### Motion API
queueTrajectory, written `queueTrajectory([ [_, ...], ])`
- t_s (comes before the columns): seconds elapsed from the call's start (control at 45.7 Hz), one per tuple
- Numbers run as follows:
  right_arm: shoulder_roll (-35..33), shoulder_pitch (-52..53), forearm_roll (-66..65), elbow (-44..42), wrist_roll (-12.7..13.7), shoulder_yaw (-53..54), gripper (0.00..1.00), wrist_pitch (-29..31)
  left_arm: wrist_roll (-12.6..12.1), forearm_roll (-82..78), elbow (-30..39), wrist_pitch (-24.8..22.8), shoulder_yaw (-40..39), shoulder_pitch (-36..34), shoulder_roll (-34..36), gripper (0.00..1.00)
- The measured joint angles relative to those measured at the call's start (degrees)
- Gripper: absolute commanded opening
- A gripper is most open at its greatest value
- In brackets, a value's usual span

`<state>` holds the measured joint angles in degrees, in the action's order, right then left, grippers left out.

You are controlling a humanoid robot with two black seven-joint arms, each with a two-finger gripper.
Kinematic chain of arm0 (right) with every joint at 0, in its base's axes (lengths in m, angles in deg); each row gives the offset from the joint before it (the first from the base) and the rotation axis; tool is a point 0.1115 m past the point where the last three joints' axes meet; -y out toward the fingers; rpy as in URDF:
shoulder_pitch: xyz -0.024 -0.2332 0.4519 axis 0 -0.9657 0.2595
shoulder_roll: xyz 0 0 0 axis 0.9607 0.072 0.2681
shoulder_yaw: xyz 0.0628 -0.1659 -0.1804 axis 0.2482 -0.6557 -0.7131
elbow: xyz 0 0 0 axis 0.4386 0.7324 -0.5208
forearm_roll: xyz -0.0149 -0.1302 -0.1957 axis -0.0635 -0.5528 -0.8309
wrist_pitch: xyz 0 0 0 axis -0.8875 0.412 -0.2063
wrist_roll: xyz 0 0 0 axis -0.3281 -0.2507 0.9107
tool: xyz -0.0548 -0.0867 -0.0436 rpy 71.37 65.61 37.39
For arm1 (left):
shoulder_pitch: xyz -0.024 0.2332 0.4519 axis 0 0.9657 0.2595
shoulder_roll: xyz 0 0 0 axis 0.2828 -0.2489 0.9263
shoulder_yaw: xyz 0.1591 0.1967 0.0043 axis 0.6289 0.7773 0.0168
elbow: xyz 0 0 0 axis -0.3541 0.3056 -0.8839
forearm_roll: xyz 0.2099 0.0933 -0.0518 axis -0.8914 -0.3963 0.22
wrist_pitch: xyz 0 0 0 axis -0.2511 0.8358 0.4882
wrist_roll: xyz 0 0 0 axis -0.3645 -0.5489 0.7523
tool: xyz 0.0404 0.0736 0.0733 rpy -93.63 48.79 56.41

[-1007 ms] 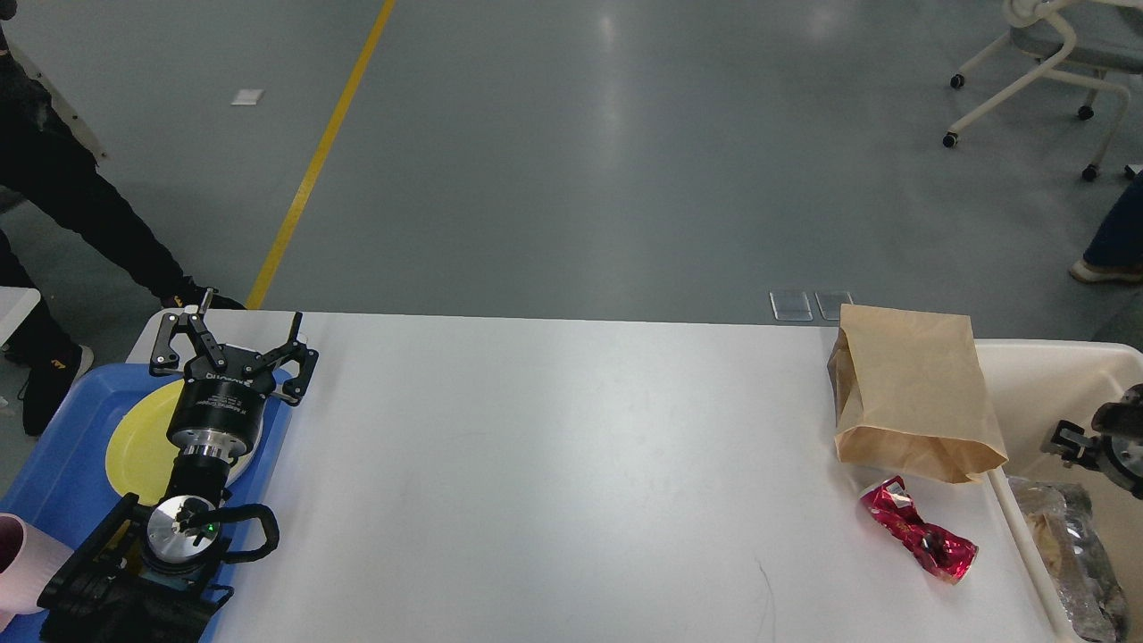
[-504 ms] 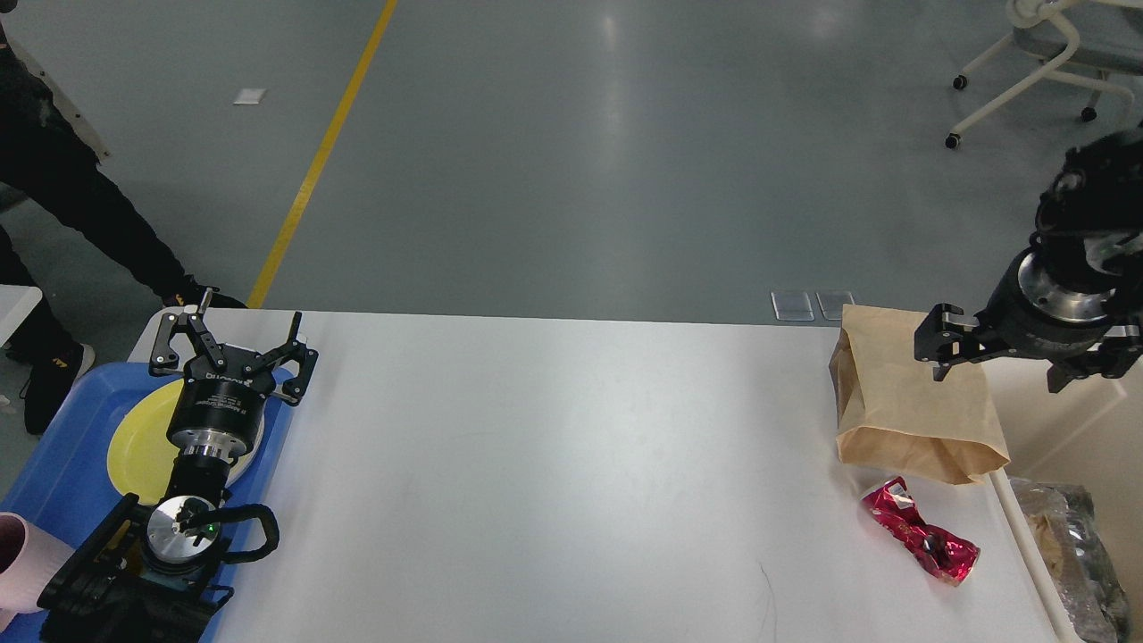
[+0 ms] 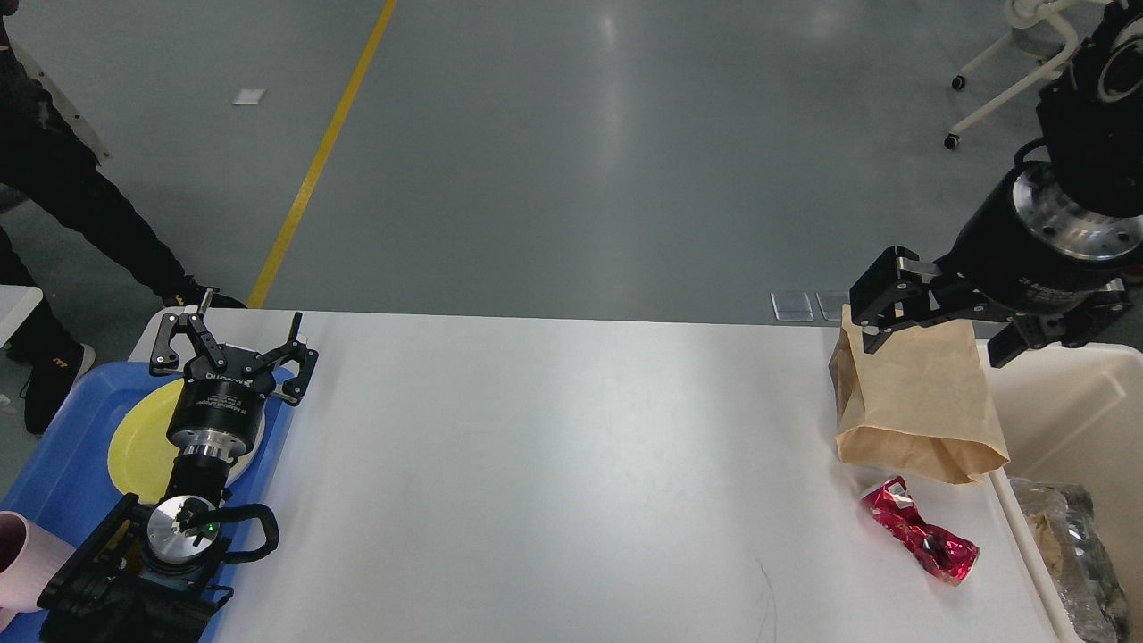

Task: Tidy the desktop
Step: 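Lower the right gripper onto the red wrapper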

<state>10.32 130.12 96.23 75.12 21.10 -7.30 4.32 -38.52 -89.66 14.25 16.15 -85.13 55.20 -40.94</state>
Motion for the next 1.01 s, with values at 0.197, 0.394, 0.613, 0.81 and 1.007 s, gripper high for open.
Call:
queueTrajectory([
  [0.197, -0.1, -0.2, -1.6, 0.1, -4.7, -0.6, 0.98, 0.0, 0.0, 0.0, 0.0, 0.0, 0.0, 0.0, 0.0, 0.96],
  [0.394, -0.2, -3.8, -7.1, 0.0, -5.0, 0.1, 0.95, -0.1, 0.0, 0.0, 0.0, 0.0, 0.0, 0.0, 0.0, 0.96],
  [0.613, -2.8, -12.7, -17.8, -0.5, -5.0, 0.9, 0.98, -3.9, 0.0, 0.0, 0.0, 0.0, 0.0, 0.0, 0.0, 0.96],
  [0.81, -4.2, -26.6, -24.8, -3.7, -5.0, 1.9, 0.99, -17.5, 0.0, 0.0, 0.0, 0.0, 0.0, 0.0, 0.0, 0.96],
  [1.007, -4.2, -46.1, -30.4, -13.5, -5.0, 4.5, 0.95, -25.0, 0.0, 0.0, 0.0, 0.0, 0.0, 0.0, 0.0, 0.96],
])
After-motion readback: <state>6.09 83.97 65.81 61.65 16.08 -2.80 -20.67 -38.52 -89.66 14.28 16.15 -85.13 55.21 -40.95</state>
